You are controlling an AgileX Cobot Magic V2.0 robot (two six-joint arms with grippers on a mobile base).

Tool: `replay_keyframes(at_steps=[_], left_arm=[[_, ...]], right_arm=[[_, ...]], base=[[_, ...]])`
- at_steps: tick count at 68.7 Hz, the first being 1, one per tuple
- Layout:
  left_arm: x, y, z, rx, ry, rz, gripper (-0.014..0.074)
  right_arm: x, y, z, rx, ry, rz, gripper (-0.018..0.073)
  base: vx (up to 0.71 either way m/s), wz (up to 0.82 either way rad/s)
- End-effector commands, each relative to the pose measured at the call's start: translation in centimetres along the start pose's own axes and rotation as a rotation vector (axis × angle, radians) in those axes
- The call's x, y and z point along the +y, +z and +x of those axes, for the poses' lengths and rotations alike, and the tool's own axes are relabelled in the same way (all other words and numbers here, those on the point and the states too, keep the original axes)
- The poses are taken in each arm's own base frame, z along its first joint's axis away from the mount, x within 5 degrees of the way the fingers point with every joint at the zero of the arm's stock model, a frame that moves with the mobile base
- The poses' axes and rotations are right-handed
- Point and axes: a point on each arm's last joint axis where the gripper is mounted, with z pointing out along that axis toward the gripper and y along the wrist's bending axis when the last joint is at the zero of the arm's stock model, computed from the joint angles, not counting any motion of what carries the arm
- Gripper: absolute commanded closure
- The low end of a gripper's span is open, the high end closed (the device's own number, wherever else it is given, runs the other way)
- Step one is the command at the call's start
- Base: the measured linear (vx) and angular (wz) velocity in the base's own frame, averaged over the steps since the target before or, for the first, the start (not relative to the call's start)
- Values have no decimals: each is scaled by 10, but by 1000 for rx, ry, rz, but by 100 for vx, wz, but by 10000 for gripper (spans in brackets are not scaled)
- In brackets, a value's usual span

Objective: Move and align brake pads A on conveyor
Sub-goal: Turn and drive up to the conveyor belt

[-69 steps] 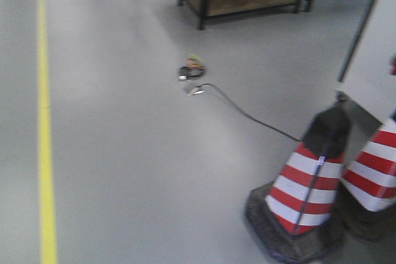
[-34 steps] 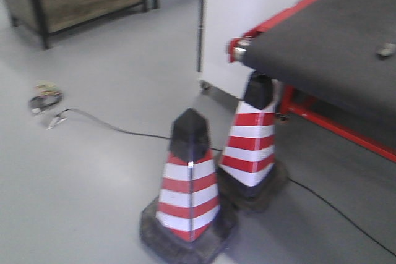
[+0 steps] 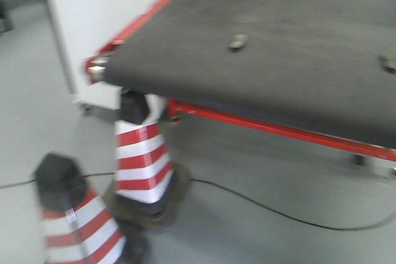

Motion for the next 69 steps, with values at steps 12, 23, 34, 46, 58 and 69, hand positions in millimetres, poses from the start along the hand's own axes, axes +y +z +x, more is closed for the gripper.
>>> replay_keyframes(at_steps=[12, 23, 34, 46, 58, 69], left_arm=[[-5, -3, -13, -89, 0, 36, 603], [-5, -3, -13, -89, 0, 36, 603], [-5, -3, -13, -89, 0, 36, 603], [-5, -3, -13, -89, 0, 36, 603], [-5, -3, -13, -89, 0, 36, 603], [-5, -3, -13, -89, 0, 36, 603]], right_arm=[[2, -3, -17, -115, -29, -18, 564], [2, -3, -17, -115, -29, -18, 564], [2, -3, -17, -115, -29, -18, 564], [2, -3, -17, -115, -29, -18, 564], [2, -3, -17, -115, -29, -18, 564], [2, -3, -17, -115, -29, -18, 564]], base=[[17, -81], [11, -74], [8, -51], [9, -24], [15, -10], [24, -1]])
